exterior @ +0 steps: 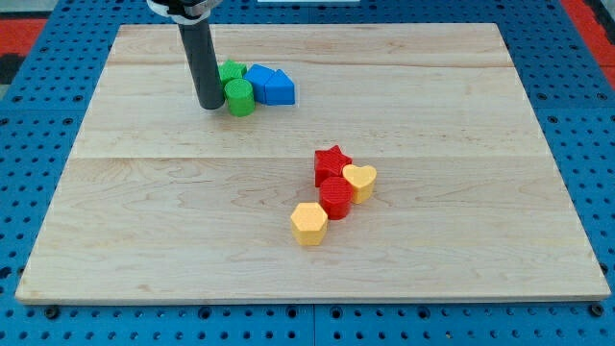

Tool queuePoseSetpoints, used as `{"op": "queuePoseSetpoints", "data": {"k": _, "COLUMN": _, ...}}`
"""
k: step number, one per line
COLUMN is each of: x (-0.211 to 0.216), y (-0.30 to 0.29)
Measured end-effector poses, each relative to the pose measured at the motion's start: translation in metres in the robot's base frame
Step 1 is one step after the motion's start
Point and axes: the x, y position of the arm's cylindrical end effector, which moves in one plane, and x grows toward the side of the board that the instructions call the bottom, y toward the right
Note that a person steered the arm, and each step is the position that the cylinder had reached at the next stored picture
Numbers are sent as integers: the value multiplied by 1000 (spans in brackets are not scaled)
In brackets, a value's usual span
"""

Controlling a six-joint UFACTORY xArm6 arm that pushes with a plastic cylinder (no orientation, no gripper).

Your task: Move yellow hexagon from red circle

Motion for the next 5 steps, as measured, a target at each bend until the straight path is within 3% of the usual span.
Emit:
{"op": "queuePoseSetpoints", "data": {"k": 4, "x": 22, "y": 16}}
{"op": "queuePoseSetpoints", "data": {"k": 5, "x": 85, "y": 29}}
